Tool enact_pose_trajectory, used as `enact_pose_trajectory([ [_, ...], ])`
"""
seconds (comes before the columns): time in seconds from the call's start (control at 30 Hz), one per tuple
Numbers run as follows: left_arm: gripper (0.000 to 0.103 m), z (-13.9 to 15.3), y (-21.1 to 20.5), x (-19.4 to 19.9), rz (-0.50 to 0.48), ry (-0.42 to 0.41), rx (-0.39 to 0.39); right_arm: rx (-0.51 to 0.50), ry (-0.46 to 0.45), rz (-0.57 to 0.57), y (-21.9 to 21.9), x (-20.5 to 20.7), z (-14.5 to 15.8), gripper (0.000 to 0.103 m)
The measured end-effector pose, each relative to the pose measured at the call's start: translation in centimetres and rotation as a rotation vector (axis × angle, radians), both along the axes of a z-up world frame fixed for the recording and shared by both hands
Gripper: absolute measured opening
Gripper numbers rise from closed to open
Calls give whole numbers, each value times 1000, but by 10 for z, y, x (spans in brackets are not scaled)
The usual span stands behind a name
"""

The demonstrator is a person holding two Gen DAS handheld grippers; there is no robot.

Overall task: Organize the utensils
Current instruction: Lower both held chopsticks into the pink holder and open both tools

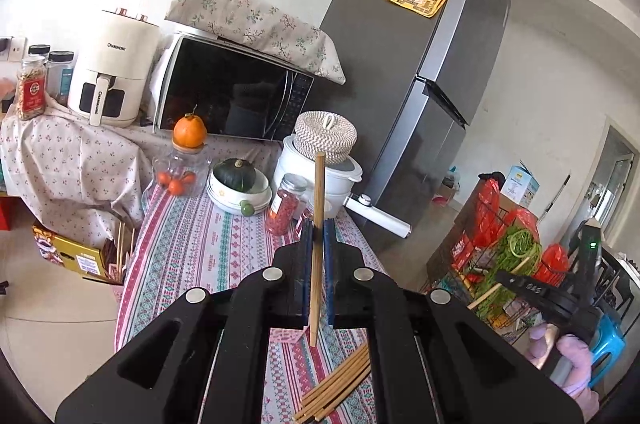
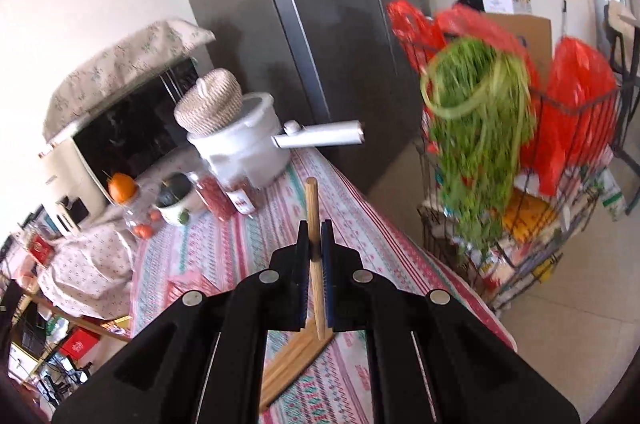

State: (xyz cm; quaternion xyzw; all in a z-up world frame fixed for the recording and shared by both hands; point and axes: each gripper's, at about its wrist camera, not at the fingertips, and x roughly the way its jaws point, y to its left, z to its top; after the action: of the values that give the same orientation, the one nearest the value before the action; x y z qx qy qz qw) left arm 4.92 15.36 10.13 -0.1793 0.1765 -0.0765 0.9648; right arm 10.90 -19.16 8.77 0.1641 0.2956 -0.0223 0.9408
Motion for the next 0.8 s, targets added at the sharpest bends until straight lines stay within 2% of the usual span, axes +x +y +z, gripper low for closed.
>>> enact_pose_trajectory([
  [0.13,4,7,0,21,24,3,7,33,-52,41,6,3,26,6],
  [0.33,4,9,-10,58,61,6,59,85,-113,135,29,17,56,6],
  [0.43,4,2,-15,77,59,31,78,102,-116,185,45,30,62,6],
  [0.53,6,-9,-23,100,42,90,108,116,-107,232,65,42,64,6],
  [0.57,9,-15,-25,109,30,119,118,117,-103,244,71,46,64,6],
  [0.6,20,-20,-27,115,20,140,122,116,-95,258,78,51,63,6],
  [0.67,34,-26,-24,121,22,152,101,114,-81,275,91,61,59,6],
  [0.8,39,-20,-12,114,53,129,55,113,-38,298,106,80,45,6],
])
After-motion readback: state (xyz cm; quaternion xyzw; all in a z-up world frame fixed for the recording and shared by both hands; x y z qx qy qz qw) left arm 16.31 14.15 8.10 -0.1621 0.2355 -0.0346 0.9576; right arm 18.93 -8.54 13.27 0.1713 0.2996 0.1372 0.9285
